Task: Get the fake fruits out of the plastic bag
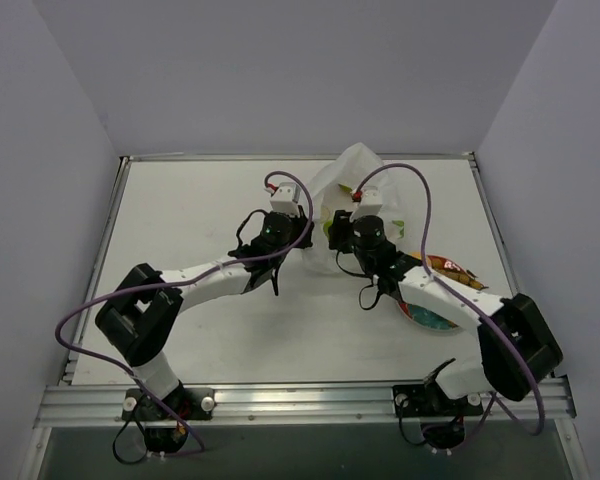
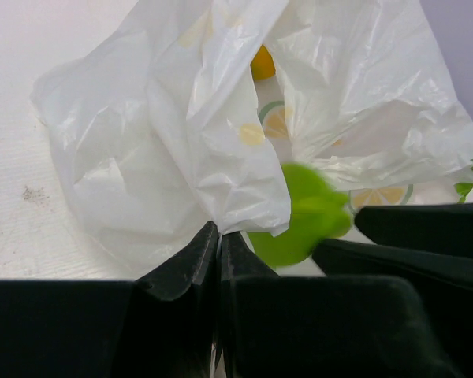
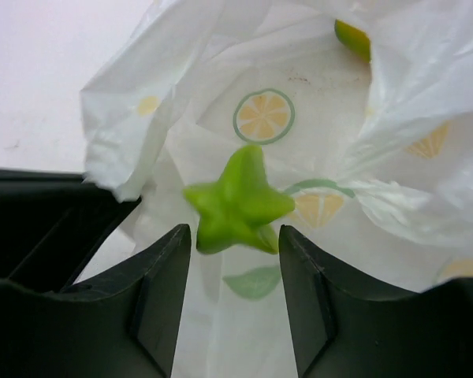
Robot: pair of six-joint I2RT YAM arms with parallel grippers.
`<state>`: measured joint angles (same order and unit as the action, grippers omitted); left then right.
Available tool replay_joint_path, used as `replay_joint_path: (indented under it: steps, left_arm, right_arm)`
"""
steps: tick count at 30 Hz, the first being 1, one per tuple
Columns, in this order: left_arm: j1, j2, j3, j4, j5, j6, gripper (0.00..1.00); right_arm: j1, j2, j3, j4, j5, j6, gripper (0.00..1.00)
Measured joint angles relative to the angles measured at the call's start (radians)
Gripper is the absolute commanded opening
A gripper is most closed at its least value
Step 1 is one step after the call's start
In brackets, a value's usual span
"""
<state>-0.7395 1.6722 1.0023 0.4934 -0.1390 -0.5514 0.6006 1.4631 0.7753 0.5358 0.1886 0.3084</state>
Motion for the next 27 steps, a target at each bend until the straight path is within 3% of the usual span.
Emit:
replay_joint_path:
  steps: [10, 14, 19, 27]
  left_arm:
    - [0.000, 0.019, 0.018, 0.068, 0.016, 0.000, 0.02]
    - [0.000, 0.021, 0.018, 0.094, 0.032, -0.001, 0.02]
    - [0.000, 0.021, 0.015, 0.115, 0.046, -0.002, 0.02]
    - [0.000, 0.007, -0.100, 0.142, 0.010, -0.015, 0.02]
  right_arm:
    - [0.022, -0.567, -0.076, -0.299, 0.029, 0.096, 0.20]
    - [0.024, -0.689, -0.129, -0.418, 0.043, 0.156, 0.20]
    - [0.048, -0.591, -0.115, -0.487, 0.066, 0.193, 0.21]
    - [0.094, -0.183, 0.034, -0.399, 0.127, 0.197, 0.24]
